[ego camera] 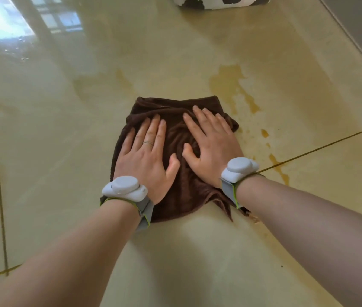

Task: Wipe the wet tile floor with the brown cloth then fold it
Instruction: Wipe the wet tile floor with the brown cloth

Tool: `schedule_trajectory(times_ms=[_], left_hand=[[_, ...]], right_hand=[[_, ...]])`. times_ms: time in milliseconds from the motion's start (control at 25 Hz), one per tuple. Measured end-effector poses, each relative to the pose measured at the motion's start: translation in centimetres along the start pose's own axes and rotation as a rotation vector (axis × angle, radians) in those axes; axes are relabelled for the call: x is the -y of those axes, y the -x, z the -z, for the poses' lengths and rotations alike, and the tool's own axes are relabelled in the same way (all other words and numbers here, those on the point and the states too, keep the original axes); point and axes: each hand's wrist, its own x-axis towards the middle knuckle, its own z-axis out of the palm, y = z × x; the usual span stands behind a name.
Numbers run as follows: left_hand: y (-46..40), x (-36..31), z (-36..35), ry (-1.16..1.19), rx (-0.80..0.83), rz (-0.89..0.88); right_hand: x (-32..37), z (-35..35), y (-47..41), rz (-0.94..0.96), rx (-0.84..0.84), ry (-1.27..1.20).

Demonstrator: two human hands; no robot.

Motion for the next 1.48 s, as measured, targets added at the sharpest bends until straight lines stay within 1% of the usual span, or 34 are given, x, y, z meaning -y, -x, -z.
schedule_trajectory(times_ms=[120, 240, 360, 600, 720, 920, 1080, 1240, 1360, 1480], left_hand=[[1.2, -0.1, 0.0, -0.016, 0.008, 0.006], [4.6, -1.5, 0.1, -0.022, 0.024, -0.017], [9.9, -4.1, 0.2, -0.029, 0.059, -0.079], [19.3, -10.7, -0.6, -0.009, 0.155, -0.255], [21.0, -12.2, -0.9, 0.000, 0.195, -0.306], [18.0, -12.9, -1.0, 0.010, 0.197, -0.369], [10.9, -16.0, -2.2, 0.028, 0.146, -0.409], [4.9, -18.5, -3.3, 0.020, 0.128, -0.395], [3.5, -19.1, -3.4, 0.009, 0.115, -0.396], [4.2, -19.2, -3.2, 0.002, 0.121, -0.400]], right_hand=[[0.5, 0.0, 0.2, 0.003, -0.001, -0.021], [0.7, 0.5, 3.7, -0.005, 0.029, -0.027], [0.4, 1.6, 10.8, -0.007, 0.066, -0.040], [-1.9, 3.1, 26.6, -0.110, 0.127, -0.004], [-2.5, 3.1, 30.4, -0.139, 0.119, -0.009], [-4.8, 3.1, 29.1, -0.158, 0.085, -0.012], [-10.6, 3.2, 24.6, -0.209, 0.047, 0.020], [-15.3, 3.4, 19.6, -0.229, 0.057, 0.051], [-16.3, 3.4, 18.6, -0.238, 0.053, 0.055], [-15.7, 3.6, 18.9, -0.252, 0.049, 0.059]])
